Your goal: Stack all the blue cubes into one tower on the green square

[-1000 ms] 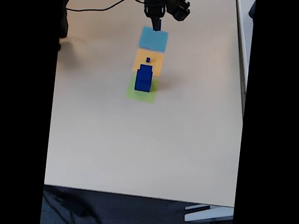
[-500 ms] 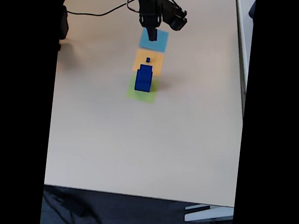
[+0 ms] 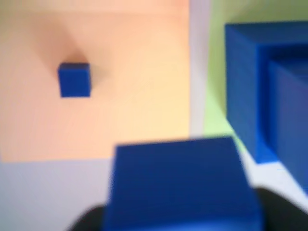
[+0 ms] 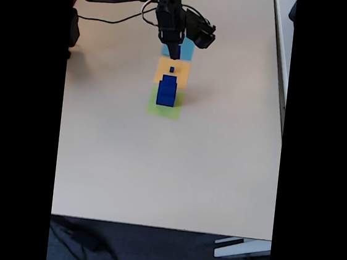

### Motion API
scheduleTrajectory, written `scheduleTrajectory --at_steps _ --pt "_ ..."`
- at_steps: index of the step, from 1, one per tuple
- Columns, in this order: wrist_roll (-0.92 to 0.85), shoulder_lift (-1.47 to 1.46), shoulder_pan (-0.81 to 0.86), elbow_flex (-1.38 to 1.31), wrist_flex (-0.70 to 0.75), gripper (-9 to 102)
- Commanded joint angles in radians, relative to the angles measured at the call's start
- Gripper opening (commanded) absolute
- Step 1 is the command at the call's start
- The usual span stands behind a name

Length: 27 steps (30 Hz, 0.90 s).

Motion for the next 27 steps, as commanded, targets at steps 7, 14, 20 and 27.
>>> scheduleTrajectory --at_steps 7,14,20,27 --pt "-0.052 0.084 0.071 -0.005 -0.054 0" --pt "-0.106 0.072 0.107 -0.003 -0.066 0" --pt "-0.153 0.058 0.126 0.000 -0.078 1" --pt "-0.176 0.054 0.120 0.011 -0.078 1"
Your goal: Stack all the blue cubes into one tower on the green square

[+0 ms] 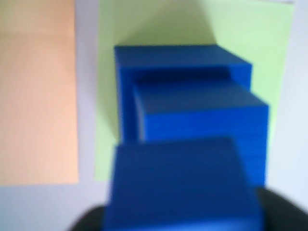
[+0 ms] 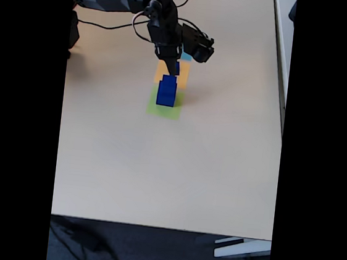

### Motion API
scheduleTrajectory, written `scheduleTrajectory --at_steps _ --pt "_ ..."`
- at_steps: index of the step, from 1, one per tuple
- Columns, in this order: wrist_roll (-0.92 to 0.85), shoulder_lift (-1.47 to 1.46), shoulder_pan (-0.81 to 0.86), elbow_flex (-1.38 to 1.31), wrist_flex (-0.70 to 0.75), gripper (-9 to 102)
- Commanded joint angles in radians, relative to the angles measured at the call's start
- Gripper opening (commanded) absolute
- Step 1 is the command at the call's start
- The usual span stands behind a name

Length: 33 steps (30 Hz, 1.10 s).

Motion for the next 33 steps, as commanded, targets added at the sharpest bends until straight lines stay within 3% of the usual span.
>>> scheduleTrajectory --at_steps 1,33 --pt "-0.009 0.051 0.003 -0.005 -0.015 0" --pt "-0.072 -0.015 0.032 -0.015 -0.029 0"
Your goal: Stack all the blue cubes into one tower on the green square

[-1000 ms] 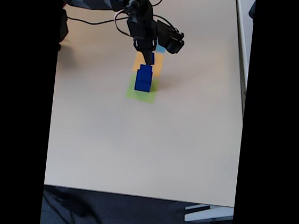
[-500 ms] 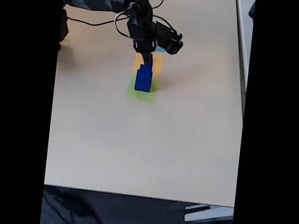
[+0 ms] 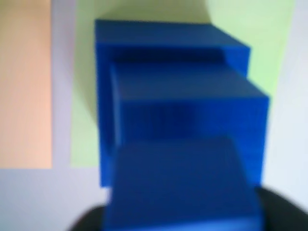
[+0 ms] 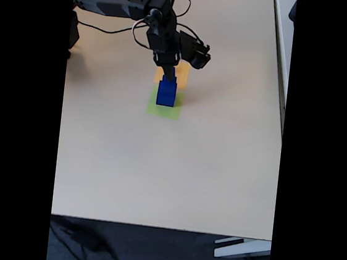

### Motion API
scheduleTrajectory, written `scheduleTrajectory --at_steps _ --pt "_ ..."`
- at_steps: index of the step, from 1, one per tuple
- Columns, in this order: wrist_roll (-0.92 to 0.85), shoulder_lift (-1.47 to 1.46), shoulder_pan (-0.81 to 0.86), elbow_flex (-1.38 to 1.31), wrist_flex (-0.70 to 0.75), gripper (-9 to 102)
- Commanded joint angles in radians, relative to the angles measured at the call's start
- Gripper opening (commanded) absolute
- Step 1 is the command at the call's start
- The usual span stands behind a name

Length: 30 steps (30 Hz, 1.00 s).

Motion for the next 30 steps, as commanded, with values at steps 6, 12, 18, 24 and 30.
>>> scheduleTrajectory --at_steps 6,12,18,24,30 --pt "-0.009 0.008 0.011 -0.049 -0.020 0" --pt "-0.011 0.003 0.014 -0.049 -0.020 0" --pt "-0.012 0.000 0.014 -0.055 -0.020 0" --pt "-0.012 -0.003 0.014 -0.055 -0.021 0" --pt "-0.014 -0.009 0.014 -0.061 -0.021 1"
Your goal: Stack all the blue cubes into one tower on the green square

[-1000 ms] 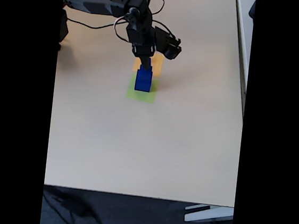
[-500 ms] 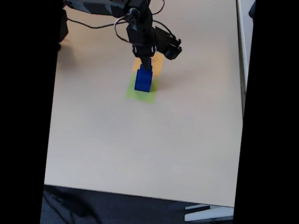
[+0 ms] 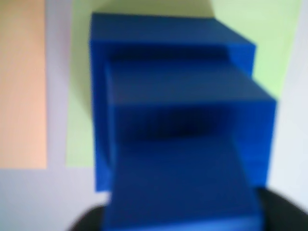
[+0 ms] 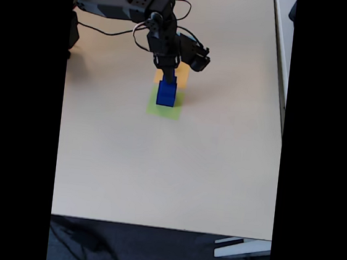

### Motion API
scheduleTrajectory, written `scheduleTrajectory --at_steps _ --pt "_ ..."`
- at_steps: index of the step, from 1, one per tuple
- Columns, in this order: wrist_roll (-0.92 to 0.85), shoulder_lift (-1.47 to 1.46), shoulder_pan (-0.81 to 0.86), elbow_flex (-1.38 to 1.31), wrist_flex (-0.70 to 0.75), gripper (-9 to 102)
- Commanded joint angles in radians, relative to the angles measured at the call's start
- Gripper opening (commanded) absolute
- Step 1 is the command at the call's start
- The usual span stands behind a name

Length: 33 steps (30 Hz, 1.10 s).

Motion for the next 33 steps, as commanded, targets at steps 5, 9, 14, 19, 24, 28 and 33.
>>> scheduleTrajectory --at_steps 5,9,14,19,24,28,33 --pt "-0.011 0.012 0.009 -0.066 -0.020 1" --pt "-0.011 0.012 0.011 -0.072 -0.020 2" --pt "-0.015 0.018 0.014 -0.091 -0.015 2" --pt "-0.015 0.026 0.014 -0.092 -0.014 2" --pt "-0.015 0.029 0.014 -0.092 -0.011 2" --pt "-0.015 0.026 0.012 -0.092 -0.011 1" --pt "-0.015 0.025 0.012 -0.092 -0.011 1"
